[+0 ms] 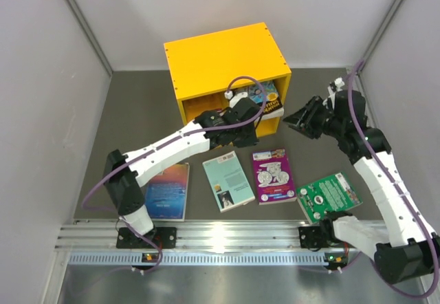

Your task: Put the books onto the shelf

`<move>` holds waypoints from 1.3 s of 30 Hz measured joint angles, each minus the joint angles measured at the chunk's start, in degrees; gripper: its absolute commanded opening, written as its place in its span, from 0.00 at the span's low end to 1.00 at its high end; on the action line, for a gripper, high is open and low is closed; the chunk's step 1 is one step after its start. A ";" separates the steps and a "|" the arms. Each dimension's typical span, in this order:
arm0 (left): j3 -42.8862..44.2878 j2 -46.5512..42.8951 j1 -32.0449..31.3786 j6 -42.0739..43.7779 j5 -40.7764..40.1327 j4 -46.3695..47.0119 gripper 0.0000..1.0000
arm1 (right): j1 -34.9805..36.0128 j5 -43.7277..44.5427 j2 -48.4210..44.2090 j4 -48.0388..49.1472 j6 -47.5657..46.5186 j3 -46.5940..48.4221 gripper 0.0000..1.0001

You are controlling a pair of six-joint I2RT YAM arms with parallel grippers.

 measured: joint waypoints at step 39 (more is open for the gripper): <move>-18.21 -44.00 -4.61 -11.98 -16.09 -10.34 0.18 | 11.82 6.51 25.75 15.47 11.32 7.91 0.00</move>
